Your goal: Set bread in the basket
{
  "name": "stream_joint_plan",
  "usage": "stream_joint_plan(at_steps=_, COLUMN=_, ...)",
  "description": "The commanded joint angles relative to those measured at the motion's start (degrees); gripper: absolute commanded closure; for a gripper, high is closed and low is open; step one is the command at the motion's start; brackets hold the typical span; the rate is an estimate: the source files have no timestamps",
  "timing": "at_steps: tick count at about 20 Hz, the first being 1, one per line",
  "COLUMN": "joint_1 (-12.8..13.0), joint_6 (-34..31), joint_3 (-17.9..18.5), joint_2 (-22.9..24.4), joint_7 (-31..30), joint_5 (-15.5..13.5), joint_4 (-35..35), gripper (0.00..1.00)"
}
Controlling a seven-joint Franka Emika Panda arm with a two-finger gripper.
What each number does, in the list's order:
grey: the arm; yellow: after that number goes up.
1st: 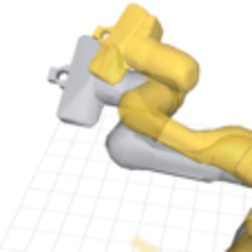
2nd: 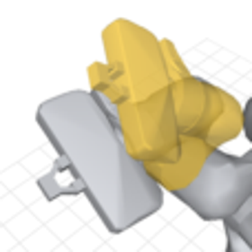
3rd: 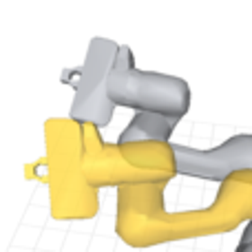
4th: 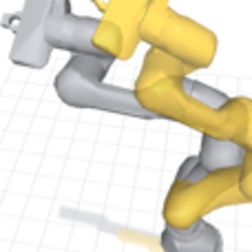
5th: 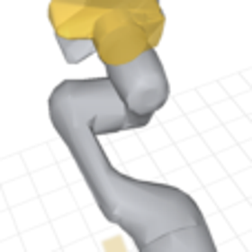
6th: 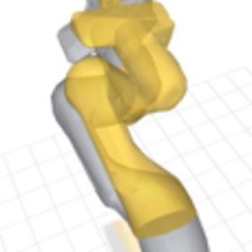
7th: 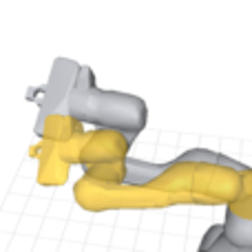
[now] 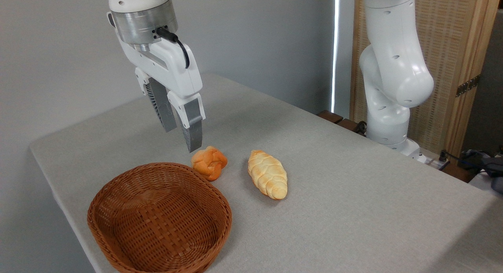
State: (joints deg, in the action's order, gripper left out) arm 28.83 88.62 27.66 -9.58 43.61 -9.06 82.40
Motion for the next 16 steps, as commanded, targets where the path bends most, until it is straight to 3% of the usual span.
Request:
stream_joint_plan(at_steps=1, joint_1=-1.13, joint_6=-1.87, joint_3=0.12, joint_2=0.26, joint_7=-0.1, joint_5=-0.16, joint_4=-0.84, gripper=0.0)
stream_joint_plan(at_steps=2, joint_1=-3.49, joint_6=-1.87, joint_3=-1.02, joint_2=0.26, joint_7=-0.19, joint_5=-0.6, joint_4=-0.93, gripper=0.0)
stream_joint_plan(at_steps=3, joint_1=-6.13, joint_6=-1.87, joint_3=-4.59, joint_2=0.35, joint_7=-0.19, joint_5=-0.6, joint_4=-1.02, gripper=0.0)
stream_joint_plan(at_steps=6, joint_1=-18.59, joint_6=-1.87, joint_3=-17.42, joint_2=1.14, joint_7=-0.19, joint_5=-0.08, joint_4=-1.02, gripper=0.0)
stream_joint_plan(at_steps=8, joint_1=-23.97, joint_6=-1.87, joint_3=-22.71, joint_2=1.32, joint_7=-0.19, joint_5=-0.08, joint_4=-1.02, gripper=0.0)
stream_joint_plan(at_steps=9, joint_1=-24.95, joint_6=-1.87, joint_3=-23.61, joint_2=1.4, joint_7=-0.19, joint_5=-0.08, joint_4=-1.02, gripper=0.0)
stream_joint_plan(at_steps=16, joint_1=-24.78, joint_6=-1.87, joint_3=-23.62, joint_2=1.4, joint_7=-0.36, joint_5=0.01, joint_4=-1.02, gripper=0.0)
